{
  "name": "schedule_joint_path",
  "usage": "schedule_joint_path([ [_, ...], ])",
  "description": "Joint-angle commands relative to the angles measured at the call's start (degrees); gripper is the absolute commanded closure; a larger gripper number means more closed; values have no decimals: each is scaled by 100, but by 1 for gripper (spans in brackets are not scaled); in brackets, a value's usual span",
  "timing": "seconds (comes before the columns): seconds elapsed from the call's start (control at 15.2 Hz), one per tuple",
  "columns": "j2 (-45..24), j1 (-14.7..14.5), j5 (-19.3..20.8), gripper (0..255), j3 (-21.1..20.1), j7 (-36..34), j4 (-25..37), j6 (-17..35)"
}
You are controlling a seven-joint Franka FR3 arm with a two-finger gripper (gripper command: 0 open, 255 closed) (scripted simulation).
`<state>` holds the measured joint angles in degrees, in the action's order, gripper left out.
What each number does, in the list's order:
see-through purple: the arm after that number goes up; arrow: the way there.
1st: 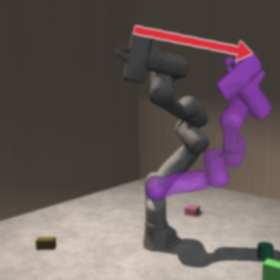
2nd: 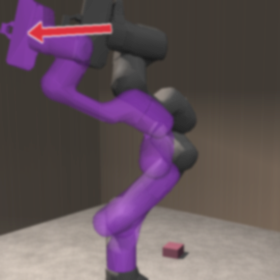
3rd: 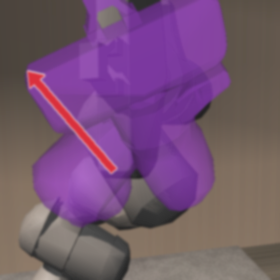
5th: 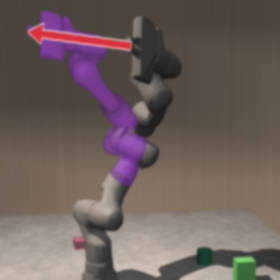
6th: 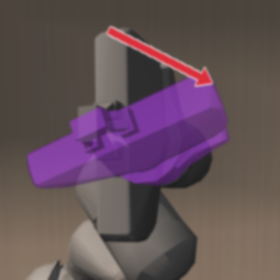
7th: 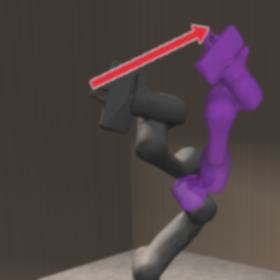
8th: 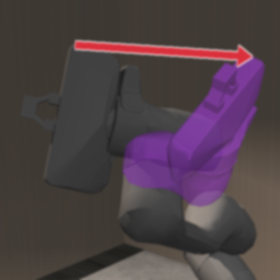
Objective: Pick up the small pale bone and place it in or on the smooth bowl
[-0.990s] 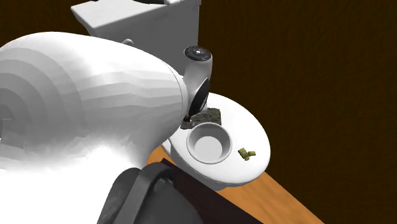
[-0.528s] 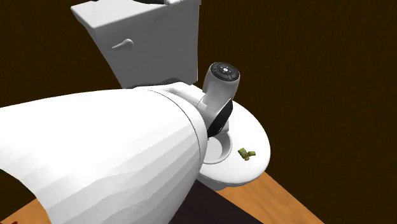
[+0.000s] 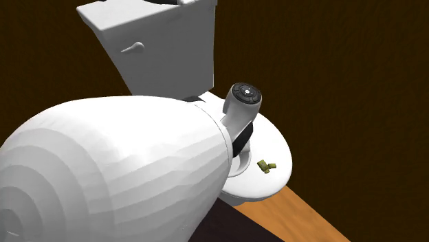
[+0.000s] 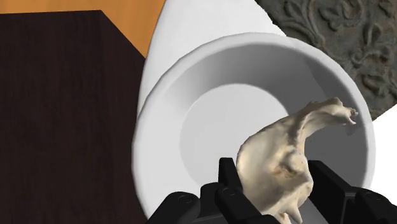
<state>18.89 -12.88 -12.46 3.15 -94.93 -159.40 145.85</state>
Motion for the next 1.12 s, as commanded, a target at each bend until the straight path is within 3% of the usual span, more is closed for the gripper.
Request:
schedule_joint_path([
  [0.0, -192, -42, -80, 255, 28, 85, -43, 234],
  [0.33, -600, -157, -306, 255, 88, 289, -117, 707],
  [0.86, -600, -157, -306, 255, 88, 289, -117, 707],
  [0.92, -600, -157, -306, 0, 88, 289, -117, 707],
  [1.06, -600, -157, -306, 0, 88, 289, -117, 707],
])
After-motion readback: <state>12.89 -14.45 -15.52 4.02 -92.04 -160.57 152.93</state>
